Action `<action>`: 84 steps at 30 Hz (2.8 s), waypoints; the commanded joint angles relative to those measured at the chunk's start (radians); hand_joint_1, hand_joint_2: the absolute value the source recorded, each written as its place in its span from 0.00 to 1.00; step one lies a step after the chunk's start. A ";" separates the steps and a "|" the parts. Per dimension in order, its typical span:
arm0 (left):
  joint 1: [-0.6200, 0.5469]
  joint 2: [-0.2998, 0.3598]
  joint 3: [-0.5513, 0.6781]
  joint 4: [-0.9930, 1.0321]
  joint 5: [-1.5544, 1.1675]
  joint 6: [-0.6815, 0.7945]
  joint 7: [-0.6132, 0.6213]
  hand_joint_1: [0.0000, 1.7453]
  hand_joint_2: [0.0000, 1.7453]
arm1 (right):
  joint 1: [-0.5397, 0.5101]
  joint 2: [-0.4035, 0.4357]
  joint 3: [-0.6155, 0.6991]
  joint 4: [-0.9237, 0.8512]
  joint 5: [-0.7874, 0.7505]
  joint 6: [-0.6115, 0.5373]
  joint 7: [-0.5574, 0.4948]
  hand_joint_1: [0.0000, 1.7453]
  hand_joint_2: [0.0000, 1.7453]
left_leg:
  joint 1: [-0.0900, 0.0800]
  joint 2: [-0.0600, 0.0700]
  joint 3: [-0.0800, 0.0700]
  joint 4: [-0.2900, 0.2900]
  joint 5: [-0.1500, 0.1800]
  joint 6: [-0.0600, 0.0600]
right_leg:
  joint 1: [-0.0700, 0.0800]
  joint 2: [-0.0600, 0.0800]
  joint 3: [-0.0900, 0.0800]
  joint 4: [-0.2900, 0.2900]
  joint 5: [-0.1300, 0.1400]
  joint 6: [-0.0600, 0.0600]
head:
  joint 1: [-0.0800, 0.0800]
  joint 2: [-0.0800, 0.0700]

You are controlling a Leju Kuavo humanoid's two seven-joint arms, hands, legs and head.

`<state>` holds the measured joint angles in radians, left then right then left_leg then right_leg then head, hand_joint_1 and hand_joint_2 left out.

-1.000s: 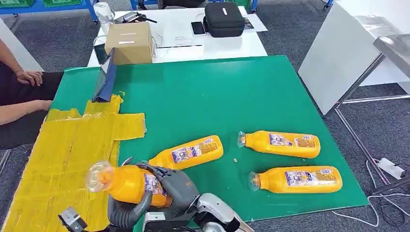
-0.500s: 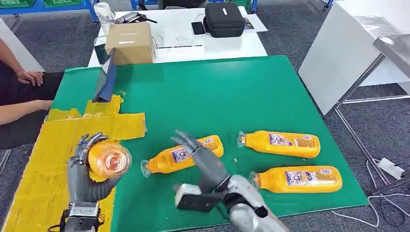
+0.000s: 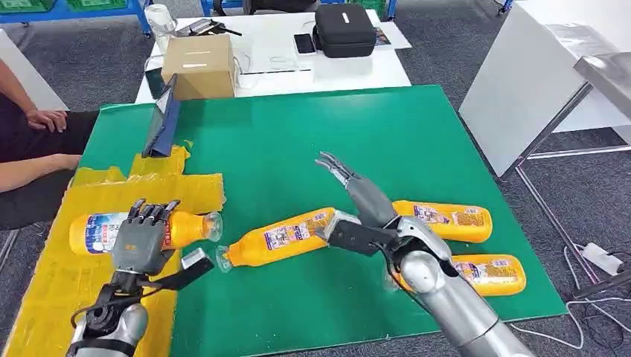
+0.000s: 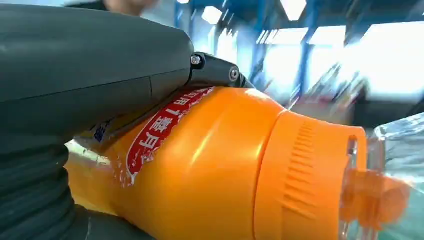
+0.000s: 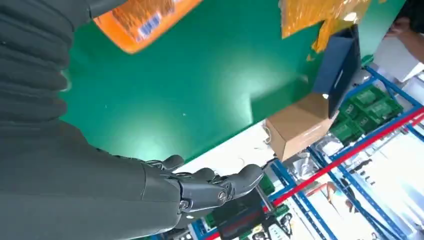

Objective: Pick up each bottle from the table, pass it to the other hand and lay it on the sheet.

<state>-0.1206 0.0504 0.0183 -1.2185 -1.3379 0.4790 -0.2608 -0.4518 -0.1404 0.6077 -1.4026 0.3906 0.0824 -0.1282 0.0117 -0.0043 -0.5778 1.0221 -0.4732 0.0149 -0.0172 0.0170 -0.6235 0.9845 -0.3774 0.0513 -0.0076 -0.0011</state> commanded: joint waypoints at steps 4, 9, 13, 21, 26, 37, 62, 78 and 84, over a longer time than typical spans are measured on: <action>-0.347 0.115 -0.065 0.719 0.033 -0.146 0.028 1.00 1.00 | -0.182 0.049 0.112 0.237 -0.019 0.066 0.024 0.00 1.00 | 0.000 0.001 0.001 -0.001 0.002 -0.001 | 0.000 0.000 0.001 0.001 0.001 -0.002 | 0.000 0.000; -0.382 0.133 -0.062 0.764 0.110 -0.267 -0.080 0.00 0.00 | -0.239 0.065 0.170 0.352 -0.051 0.130 0.045 0.00 1.00 | 0.000 0.001 0.002 -0.001 0.002 -0.001 | 0.000 0.001 0.002 0.002 0.003 -0.002 | 0.000 0.000; -0.395 0.140 -0.061 0.775 0.134 -0.315 -0.080 0.00 0.00 | -0.254 0.071 0.187 0.388 -0.056 0.131 0.043 0.00 1.00 | 0.000 0.001 0.003 -0.001 0.003 -0.001 | -0.001 0.000 0.001 0.003 0.003 -0.002 | 0.000 0.000; -0.372 0.179 -0.076 0.684 0.330 -0.505 -0.333 0.00 0.00 | -0.342 0.131 0.263 0.589 -0.083 0.175 0.053 0.00 1.00 | 0.000 0.003 0.002 -0.001 0.007 -0.003 | 0.000 0.002 0.000 0.004 0.006 -0.005 | 0.000 0.000; -0.282 0.245 -0.131 0.449 0.642 -0.763 -0.437 0.00 0.00 | -0.384 0.175 0.329 0.729 -0.097 0.167 0.022 0.00 1.00 | 0.000 0.000 0.002 -0.001 0.008 -0.004 | 0.000 0.000 0.000 0.004 0.005 -0.005 | 0.000 0.000; -0.194 0.249 -0.181 0.149 1.086 -0.911 -0.437 0.00 0.00 | -0.423 0.269 0.389 0.853 -0.056 0.132 0.018 0.00 1.00 | 0.001 -0.004 -0.005 0.001 0.009 -0.005 | 0.002 -0.006 -0.007 0.006 0.005 -0.008 | 0.001 0.000; -0.315 0.030 -0.034 0.181 1.178 -1.028 -0.436 0.00 0.00 | -0.409 0.235 0.695 1.023 0.110 0.397 0.124 1.00 1.00 | 0.001 -0.008 -0.005 -0.001 0.010 -0.005 | 0.002 -0.011 -0.005 0.003 0.005 -0.007 | 0.000 0.000; -0.160 0.005 0.116 -0.004 1.317 -1.027 -0.333 0.00 0.00 | -0.355 0.290 0.372 0.932 -0.031 -0.027 0.107 1.00 1.00 | 0.000 0.002 -0.007 0.000 0.011 -0.005 | 0.001 -0.001 -0.011 0.006 0.009 -0.008 | 0.000 0.000; -0.049 -0.079 0.207 -0.150 1.575 -1.070 -0.227 0.00 0.00 | -0.076 0.286 0.030 0.464 -0.147 -0.226 -0.125 1.00 1.00 | 0.001 0.000 -0.009 -0.001 0.011 -0.005 | 0.002 -0.002 -0.012 0.004 0.009 -0.009 | 0.001 0.000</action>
<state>-0.2767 0.0813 0.0945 -1.2199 0.0086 -0.5474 -0.5876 -0.7851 0.1499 1.0087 -0.4737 0.3404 0.0189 -0.0585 0.0121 -0.0059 -0.5895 1.0224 -0.4611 0.0099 -0.0163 0.0150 -0.6371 0.9902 -0.3682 0.0441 -0.0069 -0.0011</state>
